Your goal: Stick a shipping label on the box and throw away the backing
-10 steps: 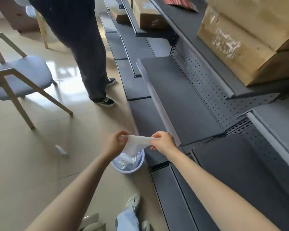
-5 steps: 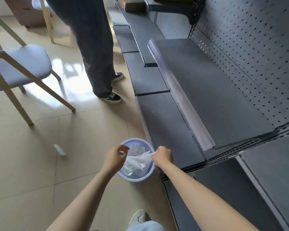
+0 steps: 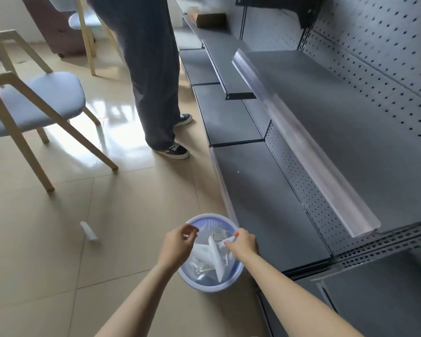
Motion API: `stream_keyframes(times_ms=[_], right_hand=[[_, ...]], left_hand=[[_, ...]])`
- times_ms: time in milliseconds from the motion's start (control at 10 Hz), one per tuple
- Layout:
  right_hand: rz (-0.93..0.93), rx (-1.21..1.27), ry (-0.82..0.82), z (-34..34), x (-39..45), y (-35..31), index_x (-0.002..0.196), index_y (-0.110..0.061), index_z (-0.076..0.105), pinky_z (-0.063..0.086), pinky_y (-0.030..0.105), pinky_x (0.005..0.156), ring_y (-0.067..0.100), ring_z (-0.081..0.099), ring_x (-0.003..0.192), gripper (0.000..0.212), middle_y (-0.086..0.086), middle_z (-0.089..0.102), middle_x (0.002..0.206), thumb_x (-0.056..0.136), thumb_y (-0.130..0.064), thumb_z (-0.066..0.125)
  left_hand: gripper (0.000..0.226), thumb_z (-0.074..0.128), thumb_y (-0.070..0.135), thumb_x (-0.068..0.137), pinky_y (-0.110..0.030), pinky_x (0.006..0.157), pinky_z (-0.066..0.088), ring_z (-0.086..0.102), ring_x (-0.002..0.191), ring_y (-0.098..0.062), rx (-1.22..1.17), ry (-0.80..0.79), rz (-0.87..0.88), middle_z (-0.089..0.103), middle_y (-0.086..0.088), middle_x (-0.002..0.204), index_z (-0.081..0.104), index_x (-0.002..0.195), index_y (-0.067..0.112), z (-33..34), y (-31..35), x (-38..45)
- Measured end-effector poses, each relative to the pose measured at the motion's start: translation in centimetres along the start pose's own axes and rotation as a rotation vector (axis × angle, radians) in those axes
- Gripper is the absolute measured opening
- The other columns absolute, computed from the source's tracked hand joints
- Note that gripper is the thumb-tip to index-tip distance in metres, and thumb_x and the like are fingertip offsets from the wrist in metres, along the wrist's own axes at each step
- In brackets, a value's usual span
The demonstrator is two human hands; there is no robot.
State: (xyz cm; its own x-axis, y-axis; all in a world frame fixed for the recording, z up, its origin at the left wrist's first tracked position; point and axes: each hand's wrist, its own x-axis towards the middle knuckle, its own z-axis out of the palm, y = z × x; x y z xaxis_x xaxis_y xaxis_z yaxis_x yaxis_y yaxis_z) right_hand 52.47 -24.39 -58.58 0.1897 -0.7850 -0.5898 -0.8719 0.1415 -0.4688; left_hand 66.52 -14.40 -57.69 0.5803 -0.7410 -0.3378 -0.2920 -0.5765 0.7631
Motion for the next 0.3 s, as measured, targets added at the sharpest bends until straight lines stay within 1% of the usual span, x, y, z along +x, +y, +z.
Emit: stream_keyframes(times_ms=[100, 200, 300], right_hand=[[-0.033, 0.018, 0.07, -2.9, -1.6, -1.2, 0.094, -0.014, 0.061, 0.047, 0.03, 0.074, 0.028, 0.062, 0.091, 0.016, 0.011, 0.066, 0.109, 0.088, -0.029, 0.058], [-0.095, 0.035, 0.15, -7.2, -5.0, -3.6, 0.069, -0.018, 0.054, 0.047, 0.028, 0.067, 0.027, 0.061, 0.077, 0.025, 0.008, 0.068, 0.089, 0.089, -0.034, 0.053], [-0.108, 0.057, 0.228, -12.2, -9.2, -6.2, 0.054, -0.015, 0.044, 0.045, 0.029, 0.061, 0.028, 0.058, 0.067, 0.042, 0.006, 0.062, 0.069, 0.089, -0.036, 0.05]], left_hand=[[0.018, 0.053, 0.021, 0.088, -0.021, 0.06, 0.042, 0.061, 0.07, -0.009, -0.002, -0.001, 0.048, 0.073, 0.004, 0.082, 0.07, 0.082, 0.024, -1.1, 3.4, -0.5], [0.021, 0.053, 0.022, 0.088, -0.025, 0.058, 0.043, 0.06, 0.063, -0.013, -0.027, 0.008, 0.12, 0.071, 0.004, 0.073, 0.066, 0.072, 0.023, -3.0, 8.5, -1.7], [0.03, 0.051, 0.021, 0.092, -0.031, 0.063, 0.046, 0.059, 0.061, -0.017, -0.087, -0.021, 0.164, 0.064, 0.003, 0.062, 0.058, 0.062, 0.023, -5.3, 14.2, -3.7]])
